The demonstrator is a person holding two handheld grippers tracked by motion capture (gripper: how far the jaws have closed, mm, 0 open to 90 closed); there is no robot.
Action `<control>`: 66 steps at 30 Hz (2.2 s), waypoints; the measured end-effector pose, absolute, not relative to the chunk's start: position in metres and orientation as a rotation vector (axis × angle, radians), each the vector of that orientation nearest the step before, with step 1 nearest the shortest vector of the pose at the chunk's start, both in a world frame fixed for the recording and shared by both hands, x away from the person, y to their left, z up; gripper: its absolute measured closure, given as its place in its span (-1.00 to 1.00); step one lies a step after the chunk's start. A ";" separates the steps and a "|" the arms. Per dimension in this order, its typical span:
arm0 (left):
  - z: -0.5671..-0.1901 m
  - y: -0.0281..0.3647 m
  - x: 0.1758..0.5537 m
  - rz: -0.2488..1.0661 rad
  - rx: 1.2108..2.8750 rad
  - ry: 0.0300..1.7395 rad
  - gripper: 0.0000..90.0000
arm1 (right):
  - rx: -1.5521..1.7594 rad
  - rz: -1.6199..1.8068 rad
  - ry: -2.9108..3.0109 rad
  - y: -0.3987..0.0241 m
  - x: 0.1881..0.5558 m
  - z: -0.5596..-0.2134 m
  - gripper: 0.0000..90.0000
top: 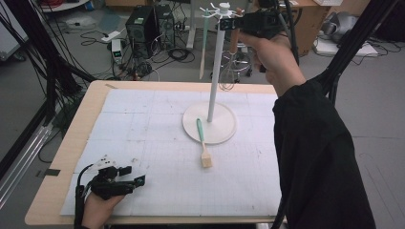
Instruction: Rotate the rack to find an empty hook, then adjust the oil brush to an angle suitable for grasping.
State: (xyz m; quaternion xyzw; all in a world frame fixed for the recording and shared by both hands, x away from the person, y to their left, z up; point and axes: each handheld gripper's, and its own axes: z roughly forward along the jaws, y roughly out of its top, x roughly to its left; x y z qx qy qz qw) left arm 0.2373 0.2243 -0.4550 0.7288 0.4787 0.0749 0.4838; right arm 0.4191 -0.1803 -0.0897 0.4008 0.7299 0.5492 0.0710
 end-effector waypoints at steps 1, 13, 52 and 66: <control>-0.455 0.224 0.237 0.183 1.774 1.167 -0.50 | 1.209 1.655 2.194 -0.179 0.418 -0.090 1.00; -0.455 0.224 0.238 0.186 1.779 1.167 -0.50 | 1.165 1.700 2.244 -0.185 0.397 -0.123 0.99; -0.455 0.223 0.239 0.187 1.778 1.172 -0.50 | 1.295 1.612 2.305 -0.213 0.330 -0.317 0.99; -0.455 0.223 0.239 0.187 1.777 1.172 -0.50 | 1.386 1.515 2.332 -0.193 0.338 -0.354 0.52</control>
